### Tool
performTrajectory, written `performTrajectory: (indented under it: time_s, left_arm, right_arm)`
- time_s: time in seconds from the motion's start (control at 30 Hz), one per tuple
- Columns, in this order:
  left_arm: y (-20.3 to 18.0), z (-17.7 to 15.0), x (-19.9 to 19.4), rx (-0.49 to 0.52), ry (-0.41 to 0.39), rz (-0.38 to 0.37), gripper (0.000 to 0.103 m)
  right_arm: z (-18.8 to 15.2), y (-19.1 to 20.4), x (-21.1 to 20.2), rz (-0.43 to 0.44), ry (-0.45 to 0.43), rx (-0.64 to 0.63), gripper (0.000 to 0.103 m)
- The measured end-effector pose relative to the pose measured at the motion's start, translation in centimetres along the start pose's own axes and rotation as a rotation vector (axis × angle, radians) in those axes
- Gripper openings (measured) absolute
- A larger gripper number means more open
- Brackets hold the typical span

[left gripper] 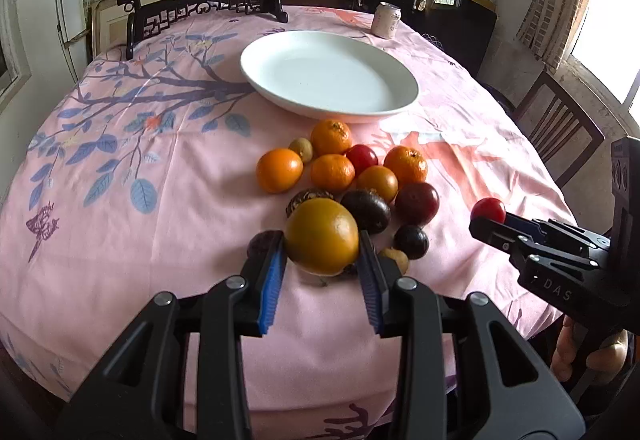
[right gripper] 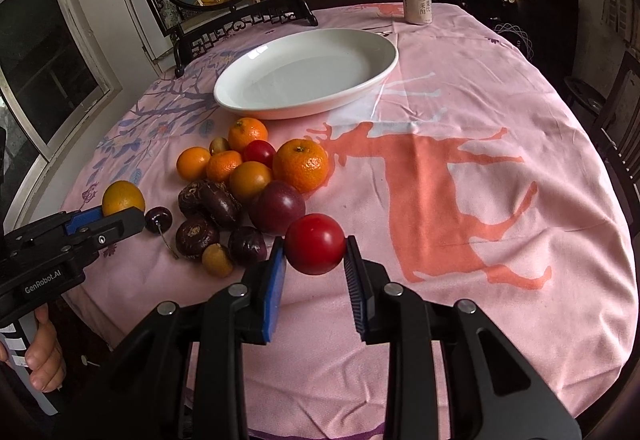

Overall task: Organize fruits
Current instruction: 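Carry both tomatoes over the white plate and open both tools to release them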

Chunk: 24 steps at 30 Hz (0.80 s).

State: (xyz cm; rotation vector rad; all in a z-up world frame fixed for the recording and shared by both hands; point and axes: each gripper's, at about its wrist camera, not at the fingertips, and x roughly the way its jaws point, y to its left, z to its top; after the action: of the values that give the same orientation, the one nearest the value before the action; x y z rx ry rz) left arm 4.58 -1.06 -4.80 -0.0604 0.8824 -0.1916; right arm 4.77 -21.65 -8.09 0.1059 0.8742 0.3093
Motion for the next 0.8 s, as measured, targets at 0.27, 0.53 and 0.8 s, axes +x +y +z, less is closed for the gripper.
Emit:
performTrajectory:
  time_s: [0.27, 0.53, 0.8]
  left_arm:
    - [1.4, 10.5, 3.6, 0.001, -0.013, 0.023, 0.035]
    - [2.7, 23.0, 14.6, -0.034, 0.103, 0.041, 0.036]
    - [3.3, 26.6, 22.4, -0.086, 0.198, 0.044, 0.038]
  right_arm:
    - [8.6, 0.3, 2.1, 0.020, -0.017, -0.095, 0.030]
    - [21.6, -1.9, 12.5, 0.054, 0.045, -0.131, 0.030]
    - [25.7, -3.2, 21.2, 0.025, 0.179, -0.127, 0.030]
